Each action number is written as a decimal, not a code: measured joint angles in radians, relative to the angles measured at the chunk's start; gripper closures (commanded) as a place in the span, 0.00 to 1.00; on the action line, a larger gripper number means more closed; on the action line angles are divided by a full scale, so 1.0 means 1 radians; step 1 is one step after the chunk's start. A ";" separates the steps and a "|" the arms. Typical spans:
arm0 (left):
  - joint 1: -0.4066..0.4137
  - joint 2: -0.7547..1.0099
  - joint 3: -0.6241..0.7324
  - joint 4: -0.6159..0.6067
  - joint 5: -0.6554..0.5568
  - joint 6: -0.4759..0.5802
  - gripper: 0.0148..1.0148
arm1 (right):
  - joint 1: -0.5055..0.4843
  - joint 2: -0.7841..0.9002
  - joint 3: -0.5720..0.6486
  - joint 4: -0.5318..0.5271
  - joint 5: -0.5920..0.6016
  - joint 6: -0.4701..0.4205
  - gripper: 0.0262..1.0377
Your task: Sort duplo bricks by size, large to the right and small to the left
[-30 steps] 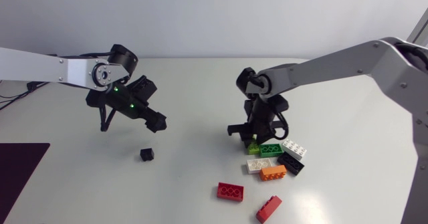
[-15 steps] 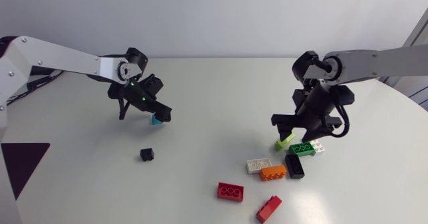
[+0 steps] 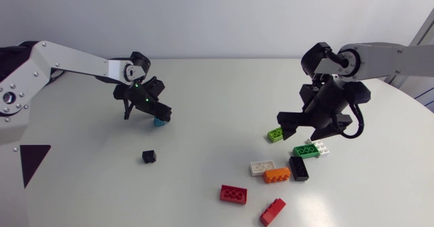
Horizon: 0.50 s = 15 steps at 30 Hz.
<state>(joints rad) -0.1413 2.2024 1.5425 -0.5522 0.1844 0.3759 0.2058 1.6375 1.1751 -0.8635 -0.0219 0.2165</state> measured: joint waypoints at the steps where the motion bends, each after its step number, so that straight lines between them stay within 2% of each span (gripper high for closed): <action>1: 0.004 -0.005 -0.008 0.003 0.002 -0.003 0.49 | 0.003 -0.006 0.000 -0.002 0.000 0.000 0.04; 3: 0.008 -0.014 -0.026 0.006 0.002 -0.003 0.72 | 0.008 -0.018 0.000 -0.002 0.000 0.000 0.04; 4: 0.010 -0.018 -0.032 0.007 0.002 -0.003 0.74 | 0.011 -0.022 0.000 -0.002 0.000 0.000 0.04; 8: 0.013 -0.035 -0.064 0.027 0.000 -0.003 0.76 | 0.024 -0.040 -0.007 -0.002 0.000 0.000 0.04; 15: 0.013 -0.140 -0.238 0.100 0.001 -0.003 0.77 | 0.030 -0.061 -0.029 -0.002 0.000 0.000 0.04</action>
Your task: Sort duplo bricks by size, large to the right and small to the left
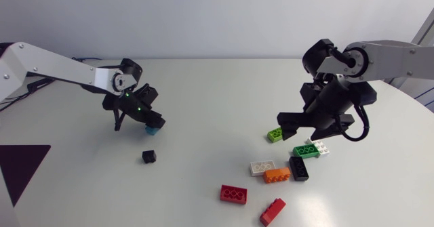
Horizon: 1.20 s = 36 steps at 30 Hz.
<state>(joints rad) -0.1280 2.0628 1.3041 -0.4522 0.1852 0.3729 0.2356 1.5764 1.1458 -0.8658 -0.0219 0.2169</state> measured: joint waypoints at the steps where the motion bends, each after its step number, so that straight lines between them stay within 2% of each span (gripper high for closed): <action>1: 0.000 -0.021 -0.033 0.010 0.000 0.000 0.77 | 0.005 -0.002 -0.003 0.000 -0.002 0.000 0.04; 12: 0.028 -0.309 -0.440 0.098 0.015 0.000 0.77 | 0.047 -0.043 -0.039 0.000 -0.008 0.007 0.04; 18: -0.015 -0.466 -0.613 0.089 0.031 -0.019 0.77 | 0.063 -0.071 -0.058 0.000 -0.008 0.008 0.04; 19: -0.020 -0.477 -0.624 0.084 0.035 -0.021 0.74 | 0.067 -0.072 -0.059 0.000 -0.008 0.009 0.04; 20: -0.020 -0.483 -0.628 0.081 0.041 -0.024 0.68 | 0.070 -0.074 -0.062 0.001 -0.008 0.011 0.04; 21: -0.013 -0.485 -0.628 0.079 0.041 -0.027 0.55 | 0.075 -0.076 -0.066 0.001 -0.008 0.012 0.04; 23: 0.016 -0.491 -0.626 0.076 0.041 -0.027 0.17 | 0.088 -0.080 -0.078 0.001 -0.008 0.015 0.04; 26: 0.057 -0.522 -0.613 0.058 0.035 -0.034 0.13 | 0.102 -0.091 -0.103 0.001 -0.008 0.017 0.04; 29: 0.055 -0.580 -0.571 0.014 0.032 -0.055 0.07 | 0.105 -0.095 -0.118 0.002 -0.012 0.020 0.04; 32: -0.018 -0.620 -0.515 -0.004 0.027 -0.096 0.05 | 0.108 -0.097 -0.121 0.005 -0.016 0.024 0.04; 36: -0.166 -0.607 -0.479 -0.005 0.027 -0.139 0.05 | 0.124 -0.115 -0.124 0.005 -0.023 0.030 0.04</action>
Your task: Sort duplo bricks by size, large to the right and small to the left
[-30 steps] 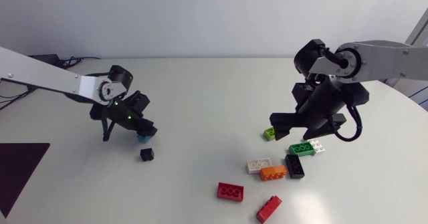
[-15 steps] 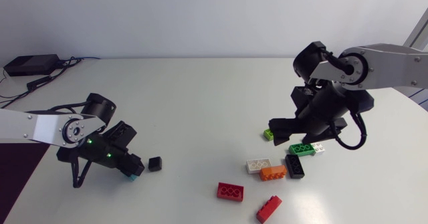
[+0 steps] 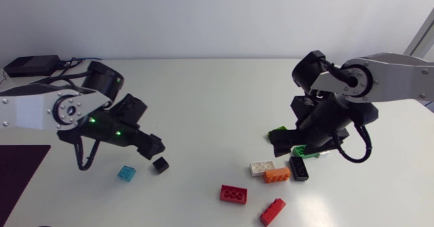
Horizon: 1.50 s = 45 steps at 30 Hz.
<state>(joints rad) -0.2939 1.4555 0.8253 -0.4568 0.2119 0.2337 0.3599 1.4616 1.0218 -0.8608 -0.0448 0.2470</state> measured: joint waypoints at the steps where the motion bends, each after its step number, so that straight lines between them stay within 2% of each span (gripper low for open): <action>1: -0.027 0.013 0.000 -0.003 -0.007 0.000 0.05 | 0.001 -0.006 -0.002 0.000 0.000 0.000 0.04; 4: -0.068 0.068 0.000 -0.021 -0.018 0.006 0.05 | 0.002 -0.021 -0.012 0.000 0.000 0.000 0.04; 14: -0.061 0.216 0.001 -0.041 -0.062 0.118 0.06 | 0.002 -0.027 -0.029 0.000 0.000 0.000 0.04; 16: -0.062 0.240 0.014 -0.040 -0.068 0.131 0.16 | 0.002 -0.028 -0.029 0.000 0.000 0.000 0.04; 17: -0.062 0.253 0.025 -0.039 -0.072 0.137 0.24 | 0.002 -0.028 -0.029 0.000 0.000 0.000 0.04; 18: -0.061 0.262 0.036 -0.036 -0.073 0.141 0.37 | 0.002 -0.029 -0.029 0.000 0.000 0.000 0.04; 20: -0.057 0.276 0.051 -0.029 -0.077 0.144 0.68 | 0.003 -0.029 -0.029 0.000 0.000 0.001 0.04; 21: -0.048 0.282 0.056 -0.025 -0.077 0.144 0.77 | 0.003 -0.029 -0.029 0.000 0.000 0.001 0.04; 30: 0.107 0.276 0.063 -0.014 -0.077 0.175 0.78 | 0.043 -0.029 -0.029 0.010 0.000 0.021 0.04; 36: 0.273 0.252 0.063 -0.013 -0.077 0.227 0.78 | 0.177 0.005 -0.029 0.032 -0.006 0.038 0.04; 40: 0.370 0.252 0.063 -0.006 -0.077 0.254 0.76 | 0.271 0.071 -0.029 0.050 -0.007 0.023 0.04; 41: 0.387 0.252 0.063 -0.006 -0.077 0.258 0.71 | 0.287 0.084 -0.029 0.052 -0.008 0.005 0.04; 42: 0.401 0.253 0.063 -0.006 -0.077 0.265 0.55 | 0.301 0.095 -0.029 0.052 -0.008 -0.019 0.04; 44: 0.421 0.256 0.063 -0.006 -0.078 0.270 0.10 | 0.323 0.106 -0.029 0.051 -0.008 -0.088 0.04; 45: 0.426 0.256 0.063 -0.006 -0.077 0.272 0.04 | 0.332 0.107 -0.029 0.051 -0.007 -0.124 0.04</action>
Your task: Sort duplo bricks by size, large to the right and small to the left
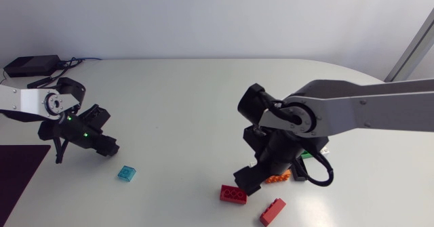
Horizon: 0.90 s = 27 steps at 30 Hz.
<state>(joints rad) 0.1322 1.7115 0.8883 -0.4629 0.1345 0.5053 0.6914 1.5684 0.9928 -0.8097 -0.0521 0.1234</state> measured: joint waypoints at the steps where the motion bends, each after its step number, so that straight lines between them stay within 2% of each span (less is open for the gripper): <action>1: 0.003 0.000 0.000 0.000 0.000 0.000 0.04 | 0.010 0.002 0.000 -0.002 0.000 -0.046 0.04; 9: 0.006 -0.023 0.000 -0.002 0.000 0.000 0.04 | 0.130 0.039 0.000 -0.048 -0.027 -0.353 0.04; 15: 0.040 -0.064 0.000 -0.011 0.000 0.000 0.04 | 0.161 0.110 0.000 -0.007 -0.004 -0.539 0.04; 20: 0.080 -0.099 0.000 -0.024 0.000 0.003 0.04 | 0.154 0.179 0.010 0.075 0.053 -0.637 0.04; 27: 0.088 -0.134 0.000 -0.032 0.000 0.004 0.04 | 0.135 0.249 0.081 0.108 0.061 -0.674 0.04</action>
<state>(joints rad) 0.2199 1.5772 0.8883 -0.4950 0.1345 0.5091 0.8268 1.8172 1.0737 -0.7021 0.0086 -0.5510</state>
